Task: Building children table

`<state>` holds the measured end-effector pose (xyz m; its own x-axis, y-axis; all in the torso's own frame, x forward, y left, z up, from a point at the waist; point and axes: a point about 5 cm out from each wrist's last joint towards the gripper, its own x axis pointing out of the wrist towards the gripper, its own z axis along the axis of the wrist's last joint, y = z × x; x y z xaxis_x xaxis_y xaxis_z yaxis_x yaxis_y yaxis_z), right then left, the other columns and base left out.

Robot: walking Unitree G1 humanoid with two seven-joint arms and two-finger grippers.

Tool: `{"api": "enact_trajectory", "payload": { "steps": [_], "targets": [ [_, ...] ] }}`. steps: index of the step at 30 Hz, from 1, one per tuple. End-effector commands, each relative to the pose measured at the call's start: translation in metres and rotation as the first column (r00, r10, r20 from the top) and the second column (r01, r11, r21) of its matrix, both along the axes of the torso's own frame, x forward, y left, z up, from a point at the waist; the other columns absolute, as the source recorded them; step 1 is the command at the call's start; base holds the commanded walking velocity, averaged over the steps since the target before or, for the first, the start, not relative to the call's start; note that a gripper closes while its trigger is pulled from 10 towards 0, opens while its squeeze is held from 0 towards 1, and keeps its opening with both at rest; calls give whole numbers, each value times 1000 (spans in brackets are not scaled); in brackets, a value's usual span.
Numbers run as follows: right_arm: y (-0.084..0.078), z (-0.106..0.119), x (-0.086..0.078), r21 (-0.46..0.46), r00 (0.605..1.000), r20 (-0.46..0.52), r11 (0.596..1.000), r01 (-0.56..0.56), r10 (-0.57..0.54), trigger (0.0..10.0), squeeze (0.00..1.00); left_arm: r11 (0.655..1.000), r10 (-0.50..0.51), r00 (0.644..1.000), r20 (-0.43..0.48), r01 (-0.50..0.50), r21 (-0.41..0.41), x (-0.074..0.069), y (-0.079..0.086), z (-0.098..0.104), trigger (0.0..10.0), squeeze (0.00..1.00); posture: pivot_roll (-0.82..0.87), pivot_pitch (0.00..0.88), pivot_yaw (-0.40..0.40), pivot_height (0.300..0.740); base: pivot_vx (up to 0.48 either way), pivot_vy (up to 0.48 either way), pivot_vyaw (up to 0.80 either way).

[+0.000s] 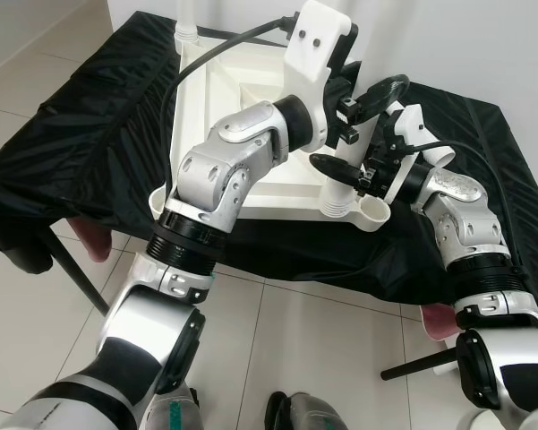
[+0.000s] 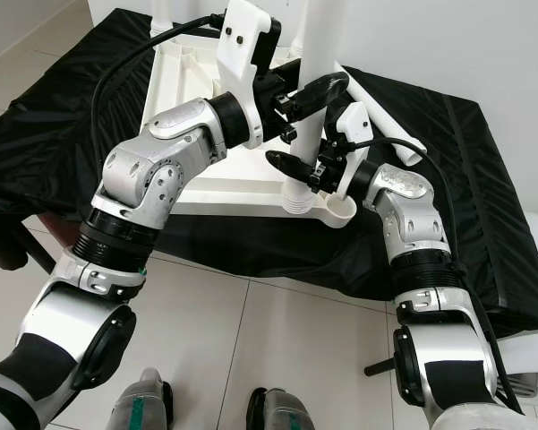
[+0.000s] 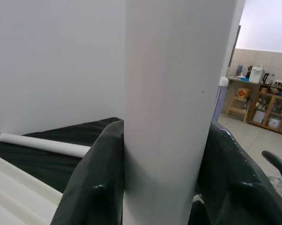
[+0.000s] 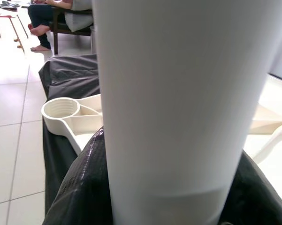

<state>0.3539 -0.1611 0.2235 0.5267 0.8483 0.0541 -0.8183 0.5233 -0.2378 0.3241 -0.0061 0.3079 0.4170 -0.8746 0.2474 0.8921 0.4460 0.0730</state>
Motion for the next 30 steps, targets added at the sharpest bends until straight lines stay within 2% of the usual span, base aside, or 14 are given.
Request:
{"api": "enact_trajectory", "payload": {
  "steps": [1,5,7,8,9,22,24,25,28,29,30],
  "targets": [
    [-3,1,0,12,1000,-7,1000,6,-6,10000,0,973,-230,972,47,228,30,-16,-15,5,0,0,83,0,-100,740,0,0,0],
    [-3,2,-1,27,1000,-14,1000,-1,1,10000,0,971,-237,970,47,235,33,-17,-16,6,0,0,83,0,-100,740,0,0,0],
    [-4,2,-1,30,1000,-10,1000,1,0,10000,0,972,-233,971,50,231,40,-17,-16,5,8431,0,83,0,-100,740,0,0,0],
    [-4,2,-1,30,1000,-10,1000,1,0,10000,0,972,-233,971,50,231,40,-17,-16,5,8431,0,83,0,-100,740,0,0,0],
    [-4,2,-1,30,1000,-9,1000,1,-1,10000,0,973,-230,972,51,228,45,-17,-17,5,10000,0,84,0,-100,740,0,0,0],
    [-5,4,3,34,999,-3,999,38,-38,10000,0,974,-222,973,58,219,61,-16,-17,5,10000,0,88,0,-100,740,0,0,0],
    [-5,5,5,58,998,-17,996,65,-64,10000,0,976,-212,976,58,208,63,-15,-16,4,10000,0,90,0,-102,740,0,0,0],
    [-5,6,6,73,997,-22,994,77,-76,10000,867,977,-205,977,58,202,64,-14,-16,4,10000,0,90,0,-102,740,0,0,0],
    [-5,6,7,83,996,-25,993,84,-82,10000,867,978,-201,978,58,198,65,-14,-15,4,10000,0,90,0,-102,740,0,0,0],
    [-5,7,7,95,996,-30,992,85,-82,10000,1000,979,-195,979,58,191,64,-13,-15,4,10000,0,90,0,-103,740,0,0,0],
    [-5,7,7,95,996,-30,992,85,-82,10000,1000,979,-195,979,58,191,64,-13,-15,4,10000,0,90,0,-103,740,0,0,0]
  ]
}}
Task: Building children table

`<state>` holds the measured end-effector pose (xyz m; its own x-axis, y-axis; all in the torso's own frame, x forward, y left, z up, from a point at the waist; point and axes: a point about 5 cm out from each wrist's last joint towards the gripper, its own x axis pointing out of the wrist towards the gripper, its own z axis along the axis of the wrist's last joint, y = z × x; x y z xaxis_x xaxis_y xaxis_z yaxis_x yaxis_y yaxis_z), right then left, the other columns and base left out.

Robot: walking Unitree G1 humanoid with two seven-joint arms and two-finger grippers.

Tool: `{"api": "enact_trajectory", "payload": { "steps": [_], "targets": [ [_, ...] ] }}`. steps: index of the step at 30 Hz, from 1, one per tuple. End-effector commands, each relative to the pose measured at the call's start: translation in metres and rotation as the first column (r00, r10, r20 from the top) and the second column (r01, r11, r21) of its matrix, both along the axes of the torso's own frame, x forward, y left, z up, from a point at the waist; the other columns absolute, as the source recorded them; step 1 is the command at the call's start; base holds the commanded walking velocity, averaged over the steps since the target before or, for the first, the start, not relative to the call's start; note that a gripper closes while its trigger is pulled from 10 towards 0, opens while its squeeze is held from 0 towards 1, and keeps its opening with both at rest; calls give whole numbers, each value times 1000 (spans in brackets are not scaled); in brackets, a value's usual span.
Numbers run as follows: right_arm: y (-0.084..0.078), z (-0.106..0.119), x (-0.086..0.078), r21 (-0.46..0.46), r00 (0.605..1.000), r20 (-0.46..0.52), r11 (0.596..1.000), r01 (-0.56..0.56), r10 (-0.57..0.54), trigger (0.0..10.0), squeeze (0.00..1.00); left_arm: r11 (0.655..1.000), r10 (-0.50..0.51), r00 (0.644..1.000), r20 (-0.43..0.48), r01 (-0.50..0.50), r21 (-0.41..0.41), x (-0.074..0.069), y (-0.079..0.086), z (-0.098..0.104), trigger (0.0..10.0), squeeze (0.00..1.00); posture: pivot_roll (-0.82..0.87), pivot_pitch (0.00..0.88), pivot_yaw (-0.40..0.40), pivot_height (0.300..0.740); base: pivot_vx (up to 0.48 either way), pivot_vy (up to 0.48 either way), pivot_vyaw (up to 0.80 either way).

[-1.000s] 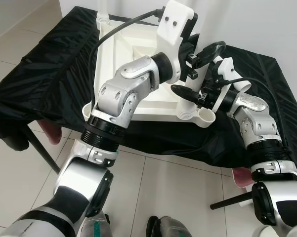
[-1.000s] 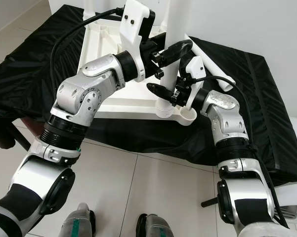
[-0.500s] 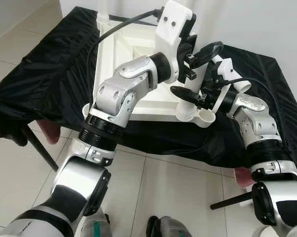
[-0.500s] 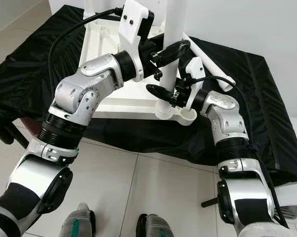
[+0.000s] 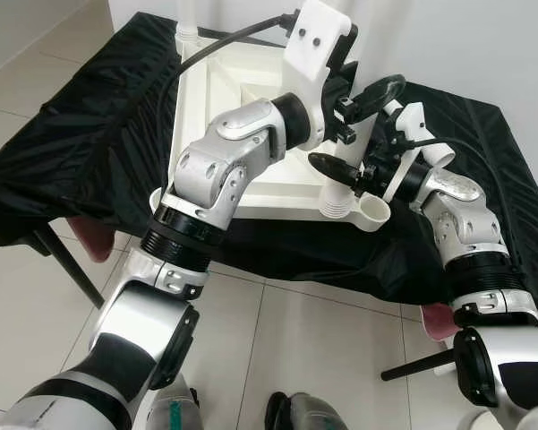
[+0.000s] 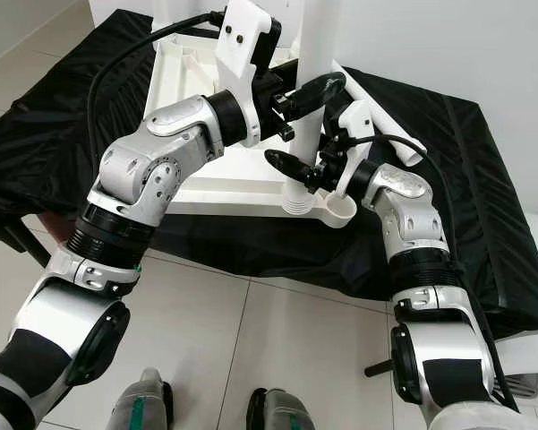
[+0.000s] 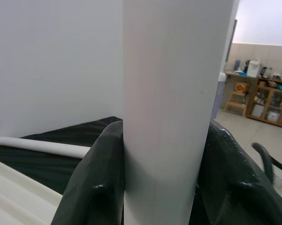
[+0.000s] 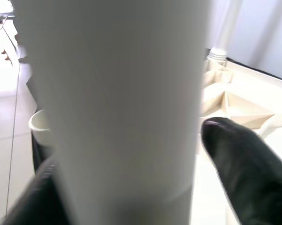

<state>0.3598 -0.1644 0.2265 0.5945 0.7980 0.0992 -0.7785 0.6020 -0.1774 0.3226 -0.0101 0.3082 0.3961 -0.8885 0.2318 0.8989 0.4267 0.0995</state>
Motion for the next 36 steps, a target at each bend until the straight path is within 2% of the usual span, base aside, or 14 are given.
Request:
{"api": "enact_trajectory", "payload": {
  "steps": [1,8,9,10,11,13,14,15,18,22,26,27,30,36],
  "targets": [
    [-2,5,2,31,1000,10,999,23,-23,10000,1000,986,-161,986,40,160,36,-10,-10,4,10000,0,90,0,-105,740,0,0,0],
    [2,7,1,40,994,50,994,98,-100,10000,1000,998,-63,998,7,63,27,2,-5,4,10000,0,92,0,-109,740,0,0,0],
    [5,7,1,42,987,63,989,144,-146,10000,702,1000,-12,1000,-7,12,18,8,-2,5,10000,0,92,0,-111,740,0,0,0],
    [5,7,1,42,987,63,989,144,-146,10000,702,1000,-12,1000,-7,12,18,8,-2,5,10000,0,92,0,-111,740,0,0,0],
    [8,7,2,35,976,77,979,203,-205,10000,0,999,34,999,-19,-34,4,15,3,7,10000,0,93,1,-111,740,0,0,0],
    [8,7,2,35,976,77,979,203,-205,10000,0,999,34,999,-19,-34,4,15,3,7,10000,0,93,1,-111,740,0,0,0],
    [11,6,3,27,950,88,954,298,-299,10000,0,994,106,994,-36,-107,-27,25,12,12,10000,0,94,0,-111,740,0,0,0],
    [11,6,3,27,950,88,954,298,-299,10000,0,994,106,994,-36,-107,-27,25,12,12,10000,0,94,0,-111,740,0,0,0],
    [13,7,5,47,915,84,919,391,-394,10000,0,985,158,986,-50,-161,-53,32,20,17,10000,0,96,0,-111,740,0,0,0],
    [14,7,5,58,905,81,908,414,-417,10000,0,983,171,984,-53,-174,-59,34,22,18,10000,0,96,0,-111,740,0,0,0],
    [20,5,7,75,862,39,862,502,-505,10000,0,977,196,979,-48,-199,-71,37,27,23,10000,0,104,0,-113,740,0,0,0],
    [20,5,7,75,862,39,862,502,-505,10000,0,977,196,979,-48,-199,-71,37,27,23,10000,0,104,0,-113,740,0,0,0],
    [26,1,6,68,816,13,815,576,-578,10000,0,976,201,979,-43,-204,-76,38,28,24,10000,0,108,0,-115,740,0,0,0],
    [32,0,4,51,786,11,785,617,-619,10000,0,976,198,980,-36,-200,-82,37,26,26,10000,0,107,0,-117,740,0,0,0]
  ]
}}
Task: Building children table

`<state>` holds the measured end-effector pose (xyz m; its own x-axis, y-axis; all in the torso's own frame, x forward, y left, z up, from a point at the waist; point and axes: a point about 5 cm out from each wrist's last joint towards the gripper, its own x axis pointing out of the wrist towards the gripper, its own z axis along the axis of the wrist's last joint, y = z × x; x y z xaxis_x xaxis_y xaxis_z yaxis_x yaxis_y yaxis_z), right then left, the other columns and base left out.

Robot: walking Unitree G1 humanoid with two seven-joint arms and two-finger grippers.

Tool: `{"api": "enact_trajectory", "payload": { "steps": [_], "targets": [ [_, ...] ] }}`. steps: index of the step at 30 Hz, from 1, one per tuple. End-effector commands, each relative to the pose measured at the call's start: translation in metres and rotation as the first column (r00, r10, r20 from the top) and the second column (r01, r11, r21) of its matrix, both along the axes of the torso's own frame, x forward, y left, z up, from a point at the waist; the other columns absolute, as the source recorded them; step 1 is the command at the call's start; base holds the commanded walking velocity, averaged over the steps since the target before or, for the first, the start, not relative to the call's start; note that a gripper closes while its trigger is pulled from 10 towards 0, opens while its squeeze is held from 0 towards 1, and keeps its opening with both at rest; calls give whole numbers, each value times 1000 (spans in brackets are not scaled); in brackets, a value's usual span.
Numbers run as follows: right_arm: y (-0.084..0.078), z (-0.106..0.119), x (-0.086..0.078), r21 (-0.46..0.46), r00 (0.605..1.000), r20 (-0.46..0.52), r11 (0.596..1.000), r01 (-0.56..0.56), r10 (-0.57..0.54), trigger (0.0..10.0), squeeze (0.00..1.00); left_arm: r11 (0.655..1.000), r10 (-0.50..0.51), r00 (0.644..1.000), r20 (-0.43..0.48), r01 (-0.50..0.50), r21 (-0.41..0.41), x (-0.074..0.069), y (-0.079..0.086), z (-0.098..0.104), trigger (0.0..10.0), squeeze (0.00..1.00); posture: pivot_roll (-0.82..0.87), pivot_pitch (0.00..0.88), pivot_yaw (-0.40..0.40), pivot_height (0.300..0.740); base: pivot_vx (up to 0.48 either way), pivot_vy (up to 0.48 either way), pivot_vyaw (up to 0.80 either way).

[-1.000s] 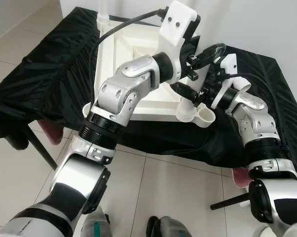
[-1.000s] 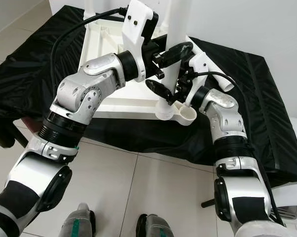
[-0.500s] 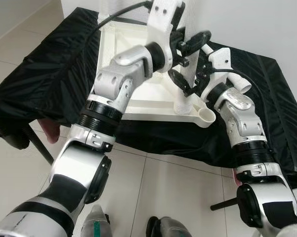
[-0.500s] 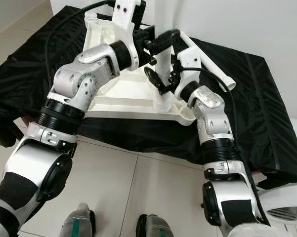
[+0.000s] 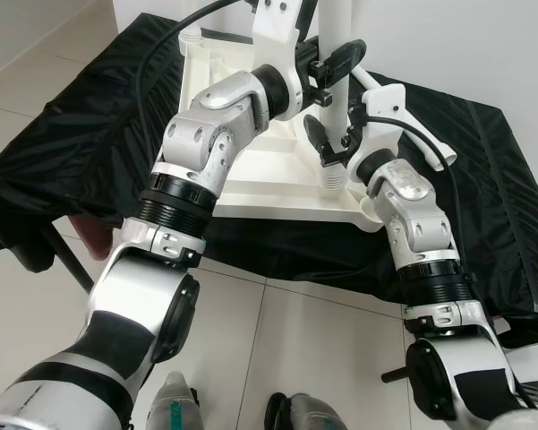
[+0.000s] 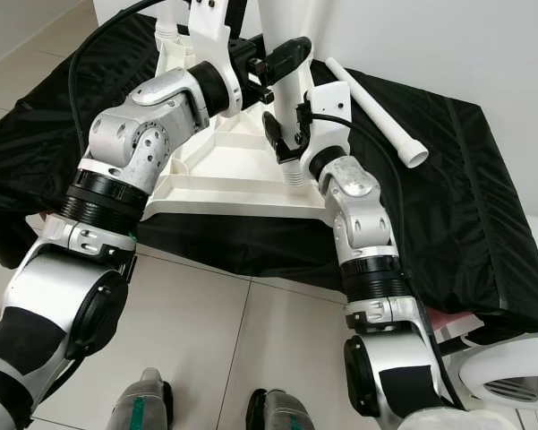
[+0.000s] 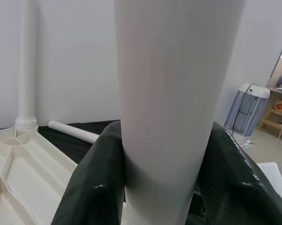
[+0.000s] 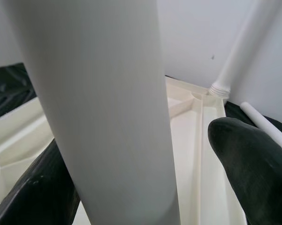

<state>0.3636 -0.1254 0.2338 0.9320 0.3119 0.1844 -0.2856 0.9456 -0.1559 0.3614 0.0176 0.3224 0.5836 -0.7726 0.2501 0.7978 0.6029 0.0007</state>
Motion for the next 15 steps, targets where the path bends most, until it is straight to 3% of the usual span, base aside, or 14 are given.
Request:
{"api": "enact_trajectory", "payload": {
  "steps": [1,12,13,15],
  "targets": [
    [-7,-8,0,-10,997,-37,998,61,-62,10000,0,1000,0,999,50,0,-14,-2,-1,12,10000,0,107,0,-117,740,0,0,0],
    [-1,-9,-2,-70,993,-51,992,101,-105,10000,0,1000,-27,997,71,28,-11,-8,-9,13,10000,0,106,0,-122,740,0,0,0],
    [1,-8,-3,-71,993,-48,992,100,-104,8431,0,1000,-29,997,73,30,-8,-8,-10,13,10000,0,107,0,-123,740,0,0,0],
    [1,-8,-3,-71,993,-48,992,100,-104,8431,0,1000,-29,997,73,30,-8,-8,-10,13,10000,0,107,0,-123,740,0,0,0]
  ]
}}
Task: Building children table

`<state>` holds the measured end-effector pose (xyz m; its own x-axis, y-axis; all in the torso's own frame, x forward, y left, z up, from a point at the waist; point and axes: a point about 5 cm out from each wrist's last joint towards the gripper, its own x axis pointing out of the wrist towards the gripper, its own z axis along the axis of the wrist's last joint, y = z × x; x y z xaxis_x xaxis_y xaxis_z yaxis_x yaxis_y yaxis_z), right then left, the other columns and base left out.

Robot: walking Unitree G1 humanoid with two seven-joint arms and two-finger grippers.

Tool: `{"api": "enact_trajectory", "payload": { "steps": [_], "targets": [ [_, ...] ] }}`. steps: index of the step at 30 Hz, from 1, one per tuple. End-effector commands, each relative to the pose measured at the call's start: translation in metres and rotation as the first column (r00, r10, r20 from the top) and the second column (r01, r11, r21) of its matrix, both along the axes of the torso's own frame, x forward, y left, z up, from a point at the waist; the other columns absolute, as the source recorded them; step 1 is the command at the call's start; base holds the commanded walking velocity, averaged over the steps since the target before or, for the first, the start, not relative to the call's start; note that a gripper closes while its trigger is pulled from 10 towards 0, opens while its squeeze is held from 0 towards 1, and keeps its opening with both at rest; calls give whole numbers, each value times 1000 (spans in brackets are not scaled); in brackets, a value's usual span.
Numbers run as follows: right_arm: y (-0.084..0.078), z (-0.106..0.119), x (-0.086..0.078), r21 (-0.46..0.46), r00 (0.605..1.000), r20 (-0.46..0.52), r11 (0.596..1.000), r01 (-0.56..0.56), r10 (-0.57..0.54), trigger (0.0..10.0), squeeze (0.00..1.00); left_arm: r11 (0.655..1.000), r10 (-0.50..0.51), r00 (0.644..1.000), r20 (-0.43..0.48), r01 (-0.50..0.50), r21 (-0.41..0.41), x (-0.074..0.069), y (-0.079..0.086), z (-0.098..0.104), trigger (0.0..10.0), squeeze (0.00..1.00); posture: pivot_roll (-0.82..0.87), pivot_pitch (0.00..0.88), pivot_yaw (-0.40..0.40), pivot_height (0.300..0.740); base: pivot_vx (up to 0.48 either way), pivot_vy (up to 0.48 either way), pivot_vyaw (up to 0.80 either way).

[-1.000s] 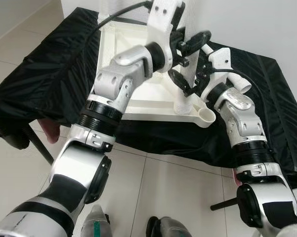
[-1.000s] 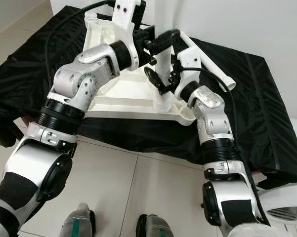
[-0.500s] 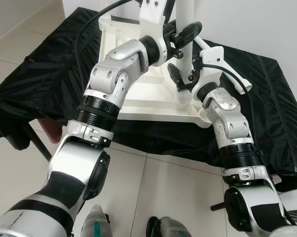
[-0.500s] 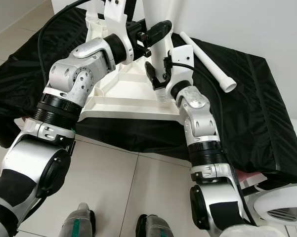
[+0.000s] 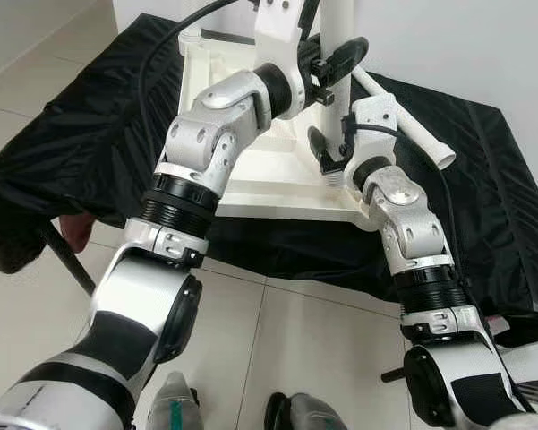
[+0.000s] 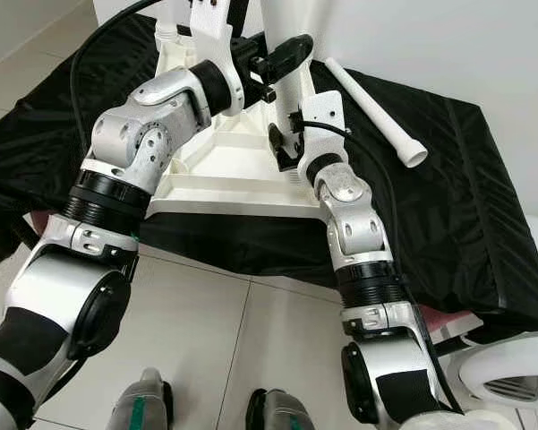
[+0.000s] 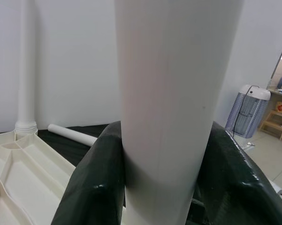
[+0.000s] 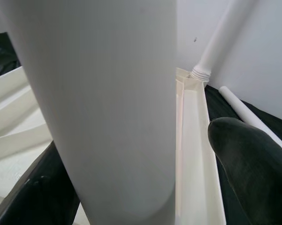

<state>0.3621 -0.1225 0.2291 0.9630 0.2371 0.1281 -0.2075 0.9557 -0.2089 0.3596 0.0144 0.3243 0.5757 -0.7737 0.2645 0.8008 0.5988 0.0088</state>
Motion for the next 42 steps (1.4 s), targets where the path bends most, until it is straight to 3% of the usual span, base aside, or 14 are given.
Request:
{"api": "enact_trajectory", "payload": {
  "steps": [1,10,22,23,24,25,26,27,30,31,32,33,42],
  "targets": [
    [0,1,-2,-16,1000,3,1000,19,-19,8745,0,1000,-27,998,59,27,2,-7,-8,11,10000,0,107,0,-124,740,0,0,0],
    [5,14,-3,-30,999,44,999,34,-32,9804,0,1000,-30,998,58,29,5,-8,-10,9,10000,0,107,0,-128,740,0,0,0],
    [8,27,-4,-14,997,75,999,29,-28,9647,0,999,-32,998,56,32,8,-9,-13,7,10000,0,108,0,-136,740,0,0,0],
    [8,29,-4,-12,996,81,1000,28,-27,8588,0,999,-33,998,56,32,7,-9,-13,7,10000,0,107,0,-136,740,0,0,0],
    [8,29,-4,-12,996,81,1000,28,-27,8588,0,999,-33,998,56,32,7,-9,-13,7,10000,0,107,0,-136,740,0,0,0],
    [8,32,-4,-8,996,87,1000,29,-28,6235,0,999,-33,998,56,32,6,-9,-13,7,10000,0,107,0,-136,740,0,0,0],
    [8,32,-4,-8,996,87,1000,29,-28,6235,0,999,-33,998,56,32,6,-9,-13,7,10000,0,107,0,-136,740,0,0,0],
    [8,34,-5,-8,995,93,999,31,-30,4157,0,999,-32,998,57,32,7,-10,-14,7,10000,0,106,0,-137,740,0,0,0],
    [8,35,-5,-10,995,96,999,33,-32,3843,0,999,-32,998,58,31,9,-10,-14,7,10000,0,106,0,-137,740,0,0,0],
    [7,36,-5,-13,995,93,999,36,-35,1922,0,999,-32,998,58,31,9,-10,-14,7,10000,0,106,0,-137,740,0,0,0],
    [7,36,-5,-13,995,93,999,36,-35,1922,0,999,-32,998,58,31,9,-10,-14,7,10000,0,106,0,-137,740,0,0,0],
    [6,36,-5,-16,996,85,999,40,-39,0,0,1000,-31,998,59,30,8,-10,-14,7,10000,0,105,0,-137,740,0,0,0],
    [0,32,-5,-31,996,40,997,77,-76,0,0,1000,-31,997,77,30,7,-11,-13,11,10000,0,101,10,-133,740,0,0,0]
  ]
}}
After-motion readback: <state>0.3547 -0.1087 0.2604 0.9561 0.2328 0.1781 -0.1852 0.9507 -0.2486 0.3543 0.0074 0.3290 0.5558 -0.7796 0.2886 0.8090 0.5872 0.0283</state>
